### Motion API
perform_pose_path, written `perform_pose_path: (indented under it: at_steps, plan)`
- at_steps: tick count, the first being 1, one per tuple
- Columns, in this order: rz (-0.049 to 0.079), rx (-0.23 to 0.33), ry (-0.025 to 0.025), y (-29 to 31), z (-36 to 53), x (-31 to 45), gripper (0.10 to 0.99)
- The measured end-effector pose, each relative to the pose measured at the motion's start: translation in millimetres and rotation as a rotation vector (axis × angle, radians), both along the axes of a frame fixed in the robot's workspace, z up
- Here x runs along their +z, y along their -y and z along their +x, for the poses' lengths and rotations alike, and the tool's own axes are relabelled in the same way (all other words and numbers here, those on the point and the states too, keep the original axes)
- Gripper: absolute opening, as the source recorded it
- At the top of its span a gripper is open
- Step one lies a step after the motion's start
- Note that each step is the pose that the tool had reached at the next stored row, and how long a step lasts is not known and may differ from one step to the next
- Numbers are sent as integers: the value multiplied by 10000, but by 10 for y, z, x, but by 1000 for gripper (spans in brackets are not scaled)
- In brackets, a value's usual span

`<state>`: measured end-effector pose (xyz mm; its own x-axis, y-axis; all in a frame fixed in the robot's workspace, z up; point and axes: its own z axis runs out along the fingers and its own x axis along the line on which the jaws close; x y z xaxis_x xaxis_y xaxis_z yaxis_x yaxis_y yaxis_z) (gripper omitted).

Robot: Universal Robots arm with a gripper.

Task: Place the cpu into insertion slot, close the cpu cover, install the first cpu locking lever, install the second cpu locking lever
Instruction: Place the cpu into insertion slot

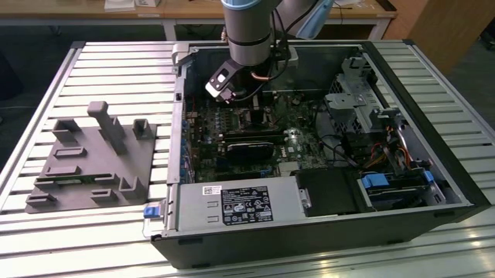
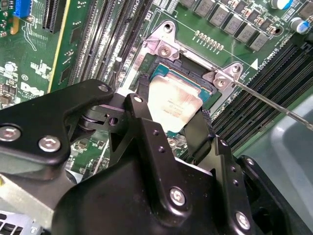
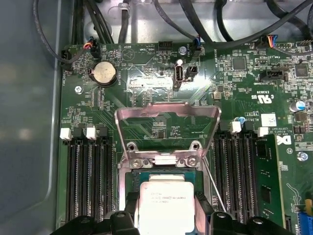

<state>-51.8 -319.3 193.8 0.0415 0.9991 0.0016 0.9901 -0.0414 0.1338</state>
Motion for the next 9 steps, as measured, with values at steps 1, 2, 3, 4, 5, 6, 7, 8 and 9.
perform_pose_path:
  at_steps: [1,2,3,4,5,6,7,8,9]
  plan:
    - [3,0,1,-3,0,-3,537]
    - [3,-1,0,-5,0,-5,537]
    - [1,-1,-1,-6,0,-8,537]
    - [0,-4,-1,-7,0,-13,537]
    - [-1,-6,-2,-8,-1,-17,537]
    - [-3,-7,-4,-8,-1,-19,537]
    - [-2,-7,-4,-8,-1,-19,537]
    - [-1,-7,-3,-8,-1,-20,537]
    - [1,-7,-2,-9,-1,-21,537]
